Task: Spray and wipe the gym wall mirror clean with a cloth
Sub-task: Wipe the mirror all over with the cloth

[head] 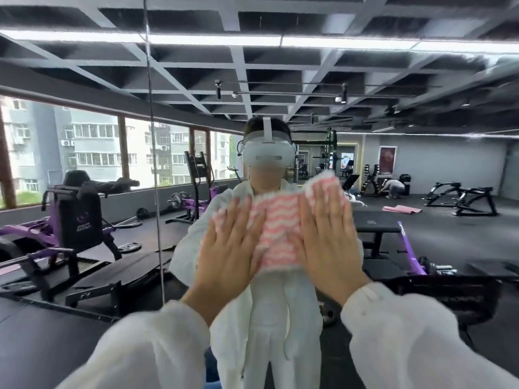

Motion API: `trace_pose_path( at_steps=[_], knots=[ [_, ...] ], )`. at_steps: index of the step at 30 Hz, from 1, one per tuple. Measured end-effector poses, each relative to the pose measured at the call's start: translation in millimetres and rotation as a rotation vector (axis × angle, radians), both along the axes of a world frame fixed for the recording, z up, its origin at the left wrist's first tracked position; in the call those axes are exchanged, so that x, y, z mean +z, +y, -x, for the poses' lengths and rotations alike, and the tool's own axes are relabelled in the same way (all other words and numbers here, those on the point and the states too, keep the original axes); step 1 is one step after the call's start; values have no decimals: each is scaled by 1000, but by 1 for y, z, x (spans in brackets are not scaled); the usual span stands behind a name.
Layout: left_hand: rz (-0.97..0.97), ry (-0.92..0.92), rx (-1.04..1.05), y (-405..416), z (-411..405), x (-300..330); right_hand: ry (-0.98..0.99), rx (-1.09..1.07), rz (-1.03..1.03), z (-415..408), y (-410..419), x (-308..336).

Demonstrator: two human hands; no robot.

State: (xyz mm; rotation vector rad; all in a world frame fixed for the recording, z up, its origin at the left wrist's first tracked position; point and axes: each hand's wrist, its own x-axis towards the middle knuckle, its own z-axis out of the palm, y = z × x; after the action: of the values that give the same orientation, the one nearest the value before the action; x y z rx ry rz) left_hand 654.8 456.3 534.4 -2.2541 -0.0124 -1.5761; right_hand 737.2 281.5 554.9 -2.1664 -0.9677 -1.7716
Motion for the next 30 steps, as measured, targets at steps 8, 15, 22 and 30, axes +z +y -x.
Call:
trace_pose_path(
  at_steps=[8, 15, 22, 30],
  knots=[
    [-59, -186, 30, -26, -19, 105, 10, -12, -191, -12, -9, 92],
    [-191, 22, -51, -42, -22, 9, 61, -81, -99, -16, -41, -15],
    [-220, 62, -65, -66, -34, 58, 93, -94, -107, -30, -71, 27],
    [-35, 6, 87, -139, -62, 207, 169, -175, -154, -51, -123, 178]
  ],
)
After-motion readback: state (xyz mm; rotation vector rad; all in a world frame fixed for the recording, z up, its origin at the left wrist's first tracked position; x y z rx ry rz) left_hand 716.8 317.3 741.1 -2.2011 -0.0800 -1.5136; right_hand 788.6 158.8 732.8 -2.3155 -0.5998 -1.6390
